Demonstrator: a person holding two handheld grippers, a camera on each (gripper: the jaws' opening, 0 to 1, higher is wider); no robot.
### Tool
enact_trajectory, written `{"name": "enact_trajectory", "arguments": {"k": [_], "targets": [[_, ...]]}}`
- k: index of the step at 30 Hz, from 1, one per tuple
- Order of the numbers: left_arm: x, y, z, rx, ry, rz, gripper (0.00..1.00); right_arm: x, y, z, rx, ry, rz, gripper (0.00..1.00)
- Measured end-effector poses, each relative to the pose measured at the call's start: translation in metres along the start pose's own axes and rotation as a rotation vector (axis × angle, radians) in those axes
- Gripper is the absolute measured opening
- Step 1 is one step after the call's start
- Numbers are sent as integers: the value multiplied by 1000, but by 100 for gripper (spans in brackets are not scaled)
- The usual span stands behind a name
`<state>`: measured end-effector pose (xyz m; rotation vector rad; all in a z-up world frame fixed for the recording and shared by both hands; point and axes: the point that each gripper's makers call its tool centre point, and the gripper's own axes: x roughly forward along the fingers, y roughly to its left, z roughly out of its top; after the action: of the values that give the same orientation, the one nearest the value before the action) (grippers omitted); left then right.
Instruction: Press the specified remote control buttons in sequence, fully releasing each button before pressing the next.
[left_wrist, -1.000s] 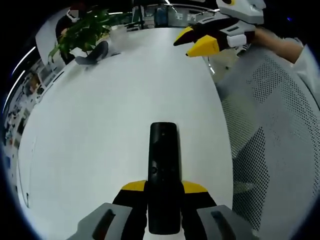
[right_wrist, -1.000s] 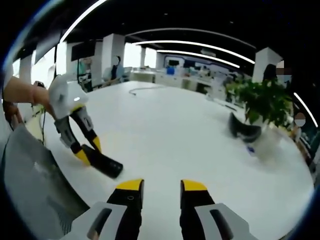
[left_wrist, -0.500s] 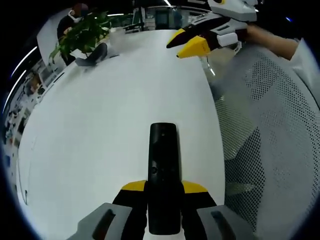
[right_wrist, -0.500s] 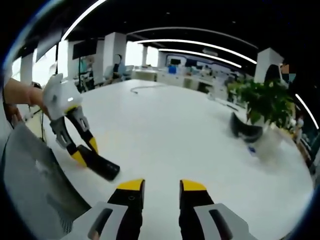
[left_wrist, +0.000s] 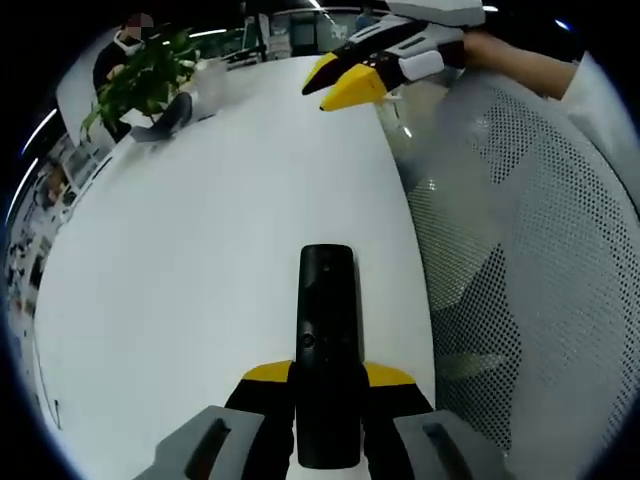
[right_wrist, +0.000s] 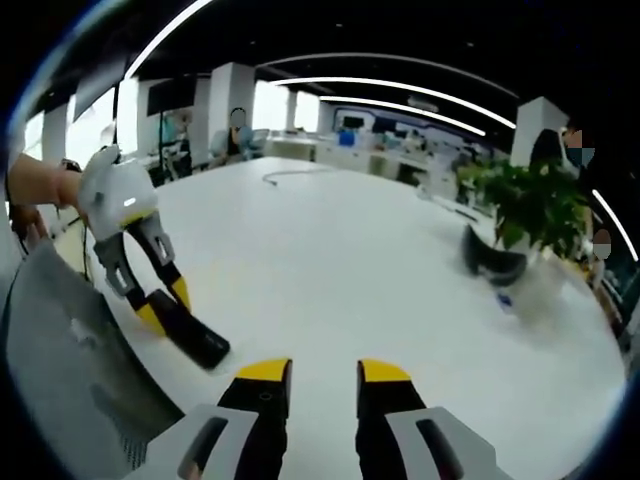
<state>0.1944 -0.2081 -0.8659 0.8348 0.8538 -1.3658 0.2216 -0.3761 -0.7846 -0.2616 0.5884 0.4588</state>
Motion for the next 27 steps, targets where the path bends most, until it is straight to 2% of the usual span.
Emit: {"name": "enact_trajectory", "arguments": {"k": [11, 15, 21, 27], "targets": [[-1, -4, -1, 2, -19, -5, 24, 0, 3, 0, -2, -1, 14, 18], [-1, -3, -1, 2, -33, -10, 24, 3, 19, -3, 54, 13, 122, 9], [-2, -4, -1, -1, -75, -8, 24, 7, 32, -10, -19, 68, 166, 7], [-2, -9, -1, -14, -131, -4, 24, 8, 50, -14, -45, 102, 256, 3]]}}
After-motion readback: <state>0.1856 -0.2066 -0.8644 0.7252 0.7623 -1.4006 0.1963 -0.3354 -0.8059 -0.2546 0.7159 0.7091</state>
